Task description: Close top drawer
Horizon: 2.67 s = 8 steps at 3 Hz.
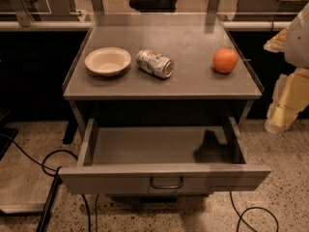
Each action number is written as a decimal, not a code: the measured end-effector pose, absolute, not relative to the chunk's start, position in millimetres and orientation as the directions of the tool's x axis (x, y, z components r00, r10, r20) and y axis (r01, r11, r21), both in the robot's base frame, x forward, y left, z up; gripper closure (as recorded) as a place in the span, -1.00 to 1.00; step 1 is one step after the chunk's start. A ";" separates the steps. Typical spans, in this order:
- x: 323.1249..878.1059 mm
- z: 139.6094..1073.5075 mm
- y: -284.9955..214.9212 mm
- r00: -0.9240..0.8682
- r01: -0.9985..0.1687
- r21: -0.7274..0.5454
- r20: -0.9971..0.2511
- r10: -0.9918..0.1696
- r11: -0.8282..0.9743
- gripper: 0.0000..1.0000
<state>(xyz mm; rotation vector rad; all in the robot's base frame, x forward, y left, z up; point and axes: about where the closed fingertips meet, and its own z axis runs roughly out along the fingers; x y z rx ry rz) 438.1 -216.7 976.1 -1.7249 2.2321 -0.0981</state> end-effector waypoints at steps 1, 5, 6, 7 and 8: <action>438.1 976.1 -216.7 -0.222 -0.931 -0.245 -0.207 -0.953 0.270 -1.00; 438.1 976.1 -216.7 -0.222 -0.931 -0.245 -0.207 -0.953 0.270 0.76; 426.1 967.9 -218.2 -0.221 -0.931 -0.251 -0.193 -0.956 0.265 1.00; 399.7 932.8 -225.6 -0.273 -0.929 -0.216 -0.153 -0.950 0.302 1.00; 365.1 881.0 -225.3 -0.323 -0.933 -0.127 -0.120 -0.939 0.338 1.00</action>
Offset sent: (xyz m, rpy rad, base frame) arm 0.0000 0.0000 0.0000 0.0000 0.0000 0.0000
